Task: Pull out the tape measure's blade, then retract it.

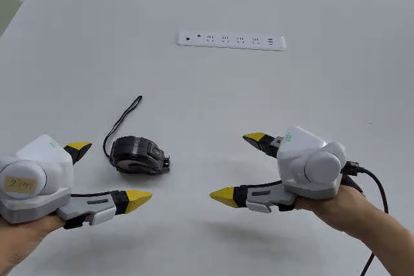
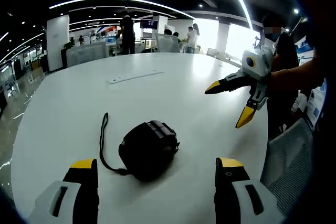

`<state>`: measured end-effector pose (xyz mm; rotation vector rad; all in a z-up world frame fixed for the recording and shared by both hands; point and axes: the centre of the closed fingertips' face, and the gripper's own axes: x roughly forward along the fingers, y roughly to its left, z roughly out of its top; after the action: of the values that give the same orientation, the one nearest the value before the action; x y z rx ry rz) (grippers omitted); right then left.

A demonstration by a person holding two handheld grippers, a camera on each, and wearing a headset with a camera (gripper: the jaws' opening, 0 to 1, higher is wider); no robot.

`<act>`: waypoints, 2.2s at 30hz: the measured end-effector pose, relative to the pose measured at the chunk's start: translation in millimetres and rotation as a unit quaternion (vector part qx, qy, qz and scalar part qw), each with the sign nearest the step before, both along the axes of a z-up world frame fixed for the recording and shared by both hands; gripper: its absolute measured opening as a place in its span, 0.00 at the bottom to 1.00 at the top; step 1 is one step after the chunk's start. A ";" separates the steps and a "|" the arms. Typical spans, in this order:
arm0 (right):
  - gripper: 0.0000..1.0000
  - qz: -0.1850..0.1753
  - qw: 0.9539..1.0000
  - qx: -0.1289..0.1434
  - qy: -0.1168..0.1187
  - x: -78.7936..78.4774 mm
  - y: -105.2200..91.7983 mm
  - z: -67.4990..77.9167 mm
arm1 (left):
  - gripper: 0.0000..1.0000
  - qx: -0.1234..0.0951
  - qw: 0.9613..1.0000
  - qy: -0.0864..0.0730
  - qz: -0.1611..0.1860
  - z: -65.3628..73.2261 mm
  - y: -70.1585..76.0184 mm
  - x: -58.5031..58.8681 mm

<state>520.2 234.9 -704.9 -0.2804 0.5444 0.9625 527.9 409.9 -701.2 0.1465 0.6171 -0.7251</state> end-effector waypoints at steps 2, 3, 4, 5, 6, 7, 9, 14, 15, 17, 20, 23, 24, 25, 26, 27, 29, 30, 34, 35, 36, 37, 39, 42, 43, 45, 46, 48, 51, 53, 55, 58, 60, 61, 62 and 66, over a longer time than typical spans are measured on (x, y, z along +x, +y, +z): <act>0.83 -0.004 1.000 0.009 -0.001 -3.3 -1.9 2.9 | 0.92 -0.013 1.000 -0.007 -0.006 4.7 -3.1 -0.3; 0.84 -0.008 1.000 0.013 0.000 -3.9 -2.9 3.7 | 0.93 -0.015 1.000 -0.009 -0.009 5.9 -3.7 -0.5; 0.86 -0.013 1.000 0.016 0.002 -5.2 -4.4 4.7 | 0.94 -0.017 1.000 -0.012 -0.014 7.6 -5.0 -1.1; 0.87 -0.015 1.000 0.017 0.003 -6.2 -5.5 5.1 | 0.95 -0.019 1.000 -0.014 -0.016 8.2 -5.3 -1.1; 0.88 -0.017 1.000 0.017 0.004 -8.3 -7.1 5.7 | 0.96 -0.020 1.000 -0.014 -0.018 9.1 -5.4 -1.4; 0.89 -0.020 1.000 0.017 0.004 -9.5 -8.4 6.1 | 0.97 -0.021 0.999 -0.015 -0.020 10.2 -5.4 -2.0; 0.91 -0.026 0.999 0.019 0.004 -12.8 -11.9 7.6 | 0.98 -0.027 0.999 -0.016 -0.022 13.7 -5.4 -3.6; 0.96 -0.037 0.999 0.020 0.004 -22.6 -19.9 10.1 | 1.00 -0.035 0.999 -0.017 -0.029 19.0 -4.2 -9.0; 0.96 -0.040 0.999 0.020 0.005 -24.1 -21.4 10.0 | 1.00 -0.034 0.999 -0.018 -0.029 18.8 -3.6 -9.6; 0.97 -0.050 0.999 0.022 0.002 -26.9 -26.4 11.4 | 1.00 -0.034 0.999 -0.019 -0.031 19.0 -1.8 -11.8; 0.98 -0.061 0.998 0.031 0.004 -31.0 -31.4 13.1 | 1.00 -0.035 0.999 -0.022 -0.030 20.6 0.2 -13.5; 0.99 -0.068 0.997 0.033 0.001 -34.9 -36.1 14.4 | 1.00 -0.033 0.999 -0.026 -0.029 21.7 2.6 -15.4; 0.99 -0.072 0.997 0.036 0.001 -35.9 -37.3 15.1 | 1.00 -0.034 0.999 -0.027 -0.028 22.5 3.0 -16.2; 0.99 -0.075 0.996 0.038 0.001 -37.5 -38.9 15.7 | 1.00 -0.037 0.999 -0.028 -0.027 23.8 3.3 -17.2; 0.99 -0.077 0.996 0.037 0.000 -39.2 -40.2 16.1 | 1.00 -0.039 0.999 -0.028 -0.025 24.3 3.5 -18.2; 0.99 -0.077 0.996 0.037 -0.002 -40.4 -40.9 16.7 | 1.00 -0.039 0.999 -0.028 -0.025 24.0 3.7 -18.8; 0.99 -0.078 0.996 0.039 -0.003 -42.5 -42.1 17.9 | 1.00 -0.040 0.999 -0.027 -0.025 23.3 3.7 -21.2; 0.99 -0.078 0.996 0.038 -0.002 -43.1 -42.3 17.9 | 1.00 -0.040 0.999 -0.026 -0.025 22.8 3.7 -22.2; 0.99 -0.076 0.997 0.031 0.003 -45.3 -43.7 17.1 | 1.00 -0.040 0.998 -0.024 -0.029 22.3 3.4 -27.4; 0.99 -0.075 0.997 0.032 0.004 -45.5 -43.5 17.6 | 1.00 -0.040 0.998 -0.025 -0.031 22.5 3.3 -28.5; 0.99 -0.074 0.997 0.032 0.003 -45.0 -43.3 17.7 | 1.00 -0.040 0.998 -0.025 -0.032 22.5 3.3 -29.5; 0.99 -0.074 0.997 0.032 0.002 -44.6 -43.2 18.0 | 1.00 -0.041 0.998 -0.025 -0.032 22.3 3.7 -29.7; 0.99 -0.073 0.997 0.033 0.002 -44.0 -42.5 18.9 | 1.00 -0.042 0.998 -0.023 -0.031 22.0 4.0 -30.3; 0.98 -0.073 0.997 0.029 0.004 -43.7 -42.4 18.4 | 1.00 -0.040 0.998 -0.023 -0.032 21.5 4.7 -30.4; 0.98 -0.073 0.997 0.028 0.004 -43.6 -42.5 18.3 | 1.00 -0.040 0.998 -0.022 -0.032 21.4 4.8 -30.3; 0.98 -0.072 0.997 0.028 0.004 -43.8 -42.6 18.5 | 1.00 -0.042 0.998 -0.021 -0.032 21.8 4.7 -30.3; 0.98 -0.073 0.997 0.028 0.004 -43.7 -42.5 18.6 | 1.00 -0.041 0.998 -0.023 -0.032 22.3 4.8 -29.8; 0.98 -0.073 0.997 0.026 0.007 -44.2 -42.1 18.3 | 1.00 -0.043 0.998 -0.020 -0.031 22.5 4.7 -30.2; 0.98 -0.072 0.997 0.024 0.010 -44.4 -41.4 17.9 | 1.00 -0.042 0.999 -0.015 -0.029 20.8 5.5 -30.6; 0.97 -0.072 0.997 0.023 0.010 -44.2 -41.2 17.7 | 1.00 -0.046 0.999 -0.011 -0.026 20.8 5.7 -30.6; 0.97 -0.072 0.997 0.026 0.010 -43.2 -41.1 18.6 | 1.00 -0.045 0.999 -0.011 -0.026 20.4 6.2 -30.7; 0.97 -0.073 0.997 0.023 0.011 -42.4 -41.5 18.6 | 1.00 -0.046 0.999 -0.011 -0.026 20.0 5.8 -30.5; 0.97 -0.074 0.997 0.024 0.014 -42.1 -41.5 18.7 | 1.00 -0.045 0.999 -0.014 -0.027 20.3 5.7 -29.7; 0.97 -0.075 0.997 0.025 0.013 -41.7 -41.7 18.8 | 1.00 -0.044 0.999 -0.016 -0.027 20.4 5.9 -29.2; 0.98 -0.075 0.997 0.025 0.012 -41.2 -42.2 19.2 | 1.00 -0.044 0.998 -0.018 -0.027 20.7 5.7 -28.8; 0.98 -0.078 0.996 0.028 0.013 -41.6 -43.2 19.8 | 1.00 -0.043 0.999 -0.020 -0.026 21.2 6.2 -26.9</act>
<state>478.5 191.7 -685.1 -0.1737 0.5536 0.8294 501.0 416.1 -680.0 0.0977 0.5447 -0.7968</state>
